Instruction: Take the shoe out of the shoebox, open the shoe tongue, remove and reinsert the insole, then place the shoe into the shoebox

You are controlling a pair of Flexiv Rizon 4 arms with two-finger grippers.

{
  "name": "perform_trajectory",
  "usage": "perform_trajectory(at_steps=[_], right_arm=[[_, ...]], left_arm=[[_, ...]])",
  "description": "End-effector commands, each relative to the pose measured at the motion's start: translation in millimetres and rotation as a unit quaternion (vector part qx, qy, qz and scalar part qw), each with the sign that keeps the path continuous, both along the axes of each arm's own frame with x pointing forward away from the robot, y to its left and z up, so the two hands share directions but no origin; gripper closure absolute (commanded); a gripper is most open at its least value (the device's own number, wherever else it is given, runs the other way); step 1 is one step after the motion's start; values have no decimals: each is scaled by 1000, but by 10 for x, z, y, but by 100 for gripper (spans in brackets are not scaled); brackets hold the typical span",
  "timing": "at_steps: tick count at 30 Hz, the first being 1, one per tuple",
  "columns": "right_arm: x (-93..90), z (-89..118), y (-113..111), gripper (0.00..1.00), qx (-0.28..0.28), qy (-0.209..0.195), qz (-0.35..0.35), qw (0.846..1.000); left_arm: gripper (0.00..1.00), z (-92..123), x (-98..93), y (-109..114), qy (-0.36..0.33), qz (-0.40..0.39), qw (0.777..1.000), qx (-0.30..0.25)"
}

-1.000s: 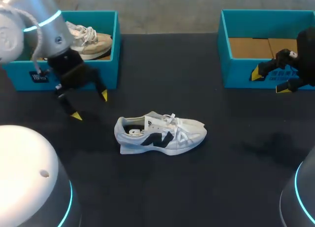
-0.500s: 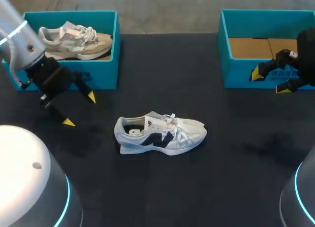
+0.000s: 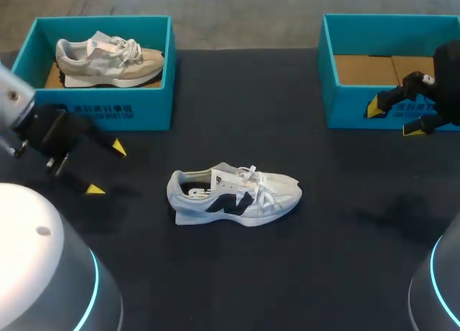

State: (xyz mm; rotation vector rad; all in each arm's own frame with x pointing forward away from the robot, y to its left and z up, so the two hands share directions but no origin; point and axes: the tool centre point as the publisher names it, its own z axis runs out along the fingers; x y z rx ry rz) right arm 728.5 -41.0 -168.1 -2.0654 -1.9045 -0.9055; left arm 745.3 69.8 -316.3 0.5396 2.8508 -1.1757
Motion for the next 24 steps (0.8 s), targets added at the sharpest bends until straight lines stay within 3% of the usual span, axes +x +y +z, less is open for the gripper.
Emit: perform_trajectory(at_steps=[1,24], right_arm=[[2,-8,10,0,-1,0,-1,1000],[2,-8,10,0,-1,0,-1,1000]], left_arm=[[0,-141,-45,93,-7,50,997,-63],[0,-698,-53,97,43,107,976,-183]])
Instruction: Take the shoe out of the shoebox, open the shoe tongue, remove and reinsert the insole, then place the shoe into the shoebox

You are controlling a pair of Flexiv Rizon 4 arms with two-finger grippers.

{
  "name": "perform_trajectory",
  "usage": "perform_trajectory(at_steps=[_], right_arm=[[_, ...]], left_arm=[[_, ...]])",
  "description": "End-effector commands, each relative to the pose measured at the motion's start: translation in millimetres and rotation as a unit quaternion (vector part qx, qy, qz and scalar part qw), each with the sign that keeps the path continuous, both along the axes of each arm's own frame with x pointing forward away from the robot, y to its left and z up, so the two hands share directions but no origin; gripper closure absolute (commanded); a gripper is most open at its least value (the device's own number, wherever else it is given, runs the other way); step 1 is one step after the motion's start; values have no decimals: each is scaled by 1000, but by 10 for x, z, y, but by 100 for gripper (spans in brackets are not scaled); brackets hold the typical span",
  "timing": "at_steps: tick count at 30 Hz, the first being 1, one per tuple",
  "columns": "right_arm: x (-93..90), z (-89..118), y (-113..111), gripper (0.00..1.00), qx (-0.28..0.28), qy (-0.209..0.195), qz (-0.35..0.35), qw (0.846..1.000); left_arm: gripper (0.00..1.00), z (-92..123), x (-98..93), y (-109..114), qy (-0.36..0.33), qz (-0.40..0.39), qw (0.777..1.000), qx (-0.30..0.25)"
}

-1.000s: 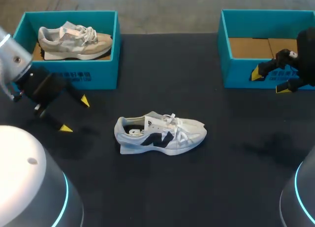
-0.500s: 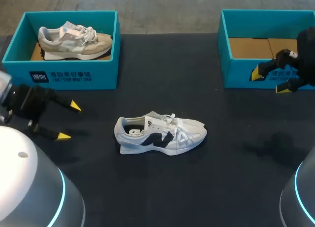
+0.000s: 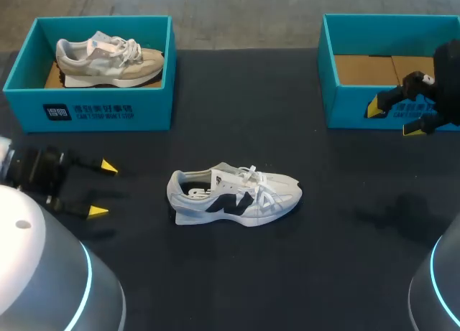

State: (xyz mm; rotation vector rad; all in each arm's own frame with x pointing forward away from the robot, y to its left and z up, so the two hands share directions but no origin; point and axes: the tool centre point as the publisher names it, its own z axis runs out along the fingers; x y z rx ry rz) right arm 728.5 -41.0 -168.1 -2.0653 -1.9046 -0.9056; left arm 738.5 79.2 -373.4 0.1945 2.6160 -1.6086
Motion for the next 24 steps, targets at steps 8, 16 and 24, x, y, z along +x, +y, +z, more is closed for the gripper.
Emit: perform_trajectory(at_steps=[8,16,24], right_arm=[[2,-8,10,0,-1,0,-1,1000],[2,-8,10,0,-1,0,-1,1000],[2,-8,10,0,-1,0,-1,1000]], left_arm=[[0,-268,37,8,10,14,1000,-10],[0,-278,46,7,9,22,1000,-3],[0,-278,46,7,9,22,1000,-3]])
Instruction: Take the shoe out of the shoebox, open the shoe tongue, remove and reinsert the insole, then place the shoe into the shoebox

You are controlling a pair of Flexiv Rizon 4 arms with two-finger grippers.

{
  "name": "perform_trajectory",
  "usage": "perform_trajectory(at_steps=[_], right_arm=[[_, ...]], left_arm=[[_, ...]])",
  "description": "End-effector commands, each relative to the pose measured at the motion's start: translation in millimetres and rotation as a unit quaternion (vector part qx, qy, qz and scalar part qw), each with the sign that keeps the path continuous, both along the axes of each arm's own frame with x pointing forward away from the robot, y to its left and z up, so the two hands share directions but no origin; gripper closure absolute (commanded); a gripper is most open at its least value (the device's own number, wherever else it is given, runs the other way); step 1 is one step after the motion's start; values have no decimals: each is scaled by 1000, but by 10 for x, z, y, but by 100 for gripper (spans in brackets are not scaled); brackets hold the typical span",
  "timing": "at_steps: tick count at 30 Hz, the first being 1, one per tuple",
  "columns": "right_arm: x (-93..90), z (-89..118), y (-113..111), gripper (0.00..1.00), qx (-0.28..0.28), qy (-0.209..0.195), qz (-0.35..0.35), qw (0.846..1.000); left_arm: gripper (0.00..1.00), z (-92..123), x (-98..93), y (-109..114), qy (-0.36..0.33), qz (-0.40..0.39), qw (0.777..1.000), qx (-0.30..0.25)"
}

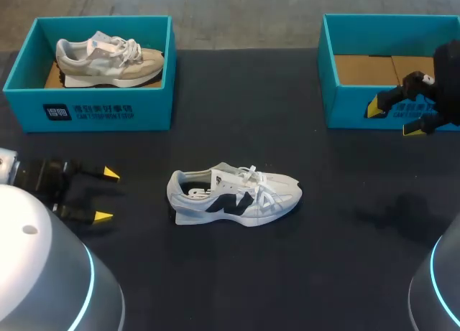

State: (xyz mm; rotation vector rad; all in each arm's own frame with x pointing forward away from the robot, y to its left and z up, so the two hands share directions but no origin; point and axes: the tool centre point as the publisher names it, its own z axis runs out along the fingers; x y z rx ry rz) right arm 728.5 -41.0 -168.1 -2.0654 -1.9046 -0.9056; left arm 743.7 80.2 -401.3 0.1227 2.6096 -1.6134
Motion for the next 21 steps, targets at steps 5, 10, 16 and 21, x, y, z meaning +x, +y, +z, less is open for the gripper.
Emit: perform_trajectory(at_steps=[5,10,16,21], right_arm=[[1,-8,10,0,-1,0,-1,1000],[1,-8,10,0,-1,0,-1,1000],[1,-8,10,0,-1,0,-1,1000],[1,-8,10,0,-1,0,-1,1000]], left_arm=[[0,1,-6,-2,-1,1,1000,1],[0,1,-6,-2,-1,1,1000,1],[0,1,-6,-2,-1,1,1000,1],[0,-21,-5,-61,6,11,1000,-3]])
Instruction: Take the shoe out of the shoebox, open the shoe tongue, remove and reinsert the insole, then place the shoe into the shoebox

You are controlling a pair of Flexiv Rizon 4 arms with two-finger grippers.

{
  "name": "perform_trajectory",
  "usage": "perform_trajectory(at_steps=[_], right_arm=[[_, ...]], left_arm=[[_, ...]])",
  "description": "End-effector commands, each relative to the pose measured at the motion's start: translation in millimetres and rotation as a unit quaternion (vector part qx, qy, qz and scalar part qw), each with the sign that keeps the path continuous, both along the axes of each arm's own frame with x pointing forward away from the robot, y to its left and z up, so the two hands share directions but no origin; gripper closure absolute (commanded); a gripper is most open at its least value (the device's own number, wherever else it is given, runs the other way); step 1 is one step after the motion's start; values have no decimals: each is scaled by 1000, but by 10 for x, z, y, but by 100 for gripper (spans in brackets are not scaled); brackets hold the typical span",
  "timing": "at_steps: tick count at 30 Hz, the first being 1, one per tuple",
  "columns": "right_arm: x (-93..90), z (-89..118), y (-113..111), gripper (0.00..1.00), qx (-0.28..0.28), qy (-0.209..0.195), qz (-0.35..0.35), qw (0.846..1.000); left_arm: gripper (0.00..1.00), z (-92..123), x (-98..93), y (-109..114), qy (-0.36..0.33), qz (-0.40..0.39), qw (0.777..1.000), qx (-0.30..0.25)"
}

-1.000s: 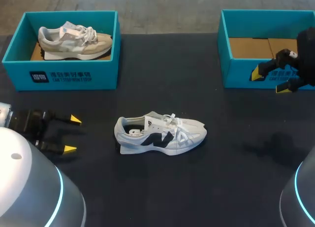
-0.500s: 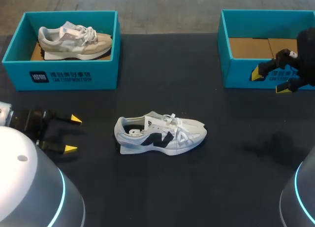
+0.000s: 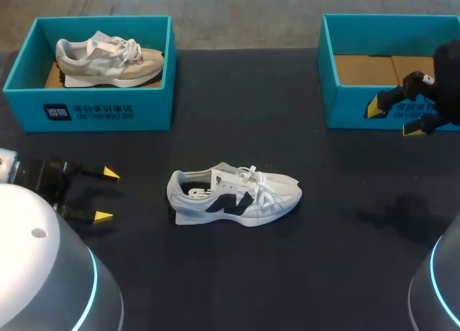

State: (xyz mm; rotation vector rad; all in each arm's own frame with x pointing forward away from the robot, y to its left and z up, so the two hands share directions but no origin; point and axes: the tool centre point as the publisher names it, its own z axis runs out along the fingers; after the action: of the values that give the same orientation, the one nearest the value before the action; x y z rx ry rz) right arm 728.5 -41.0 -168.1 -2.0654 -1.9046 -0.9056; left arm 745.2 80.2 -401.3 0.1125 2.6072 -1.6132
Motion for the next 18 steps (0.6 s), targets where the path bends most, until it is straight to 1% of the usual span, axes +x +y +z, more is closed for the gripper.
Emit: perform_trajectory(at_steps=[1,3,6,8,10,16,17,18], right_arm=[[2,-8,10,0,-1,0,-1,1000],[2,-8,10,0,-1,0,-1,1000],[2,-8,10,0,-1,0,-1,1000],[2,-8,10,0,-1,0,-1,1000],[2,-8,10,0,-1,0,-1,1000],[2,-8,10,0,-1,0,-1,1000],[2,-8,10,0,-1,0,-1,1000],[2,-8,10,0,-1,0,-1,1000]], left_arm=[[0,-34,-13,-79,3,13,1000,4],[0,-44,-6,-103,7,21,1000,-2],[0,-36,-16,-210,8,24,1000,-3],[0,-41,-19,-227,7,23,1000,-5],[0,-47,-27,-345,13,27,999,-11],[0,-66,-11,-557,18,26,999,-15],[0,-66,-11,-557,18,26,999,-15],[0,-63,-5,-642,18,25,999,-15]])
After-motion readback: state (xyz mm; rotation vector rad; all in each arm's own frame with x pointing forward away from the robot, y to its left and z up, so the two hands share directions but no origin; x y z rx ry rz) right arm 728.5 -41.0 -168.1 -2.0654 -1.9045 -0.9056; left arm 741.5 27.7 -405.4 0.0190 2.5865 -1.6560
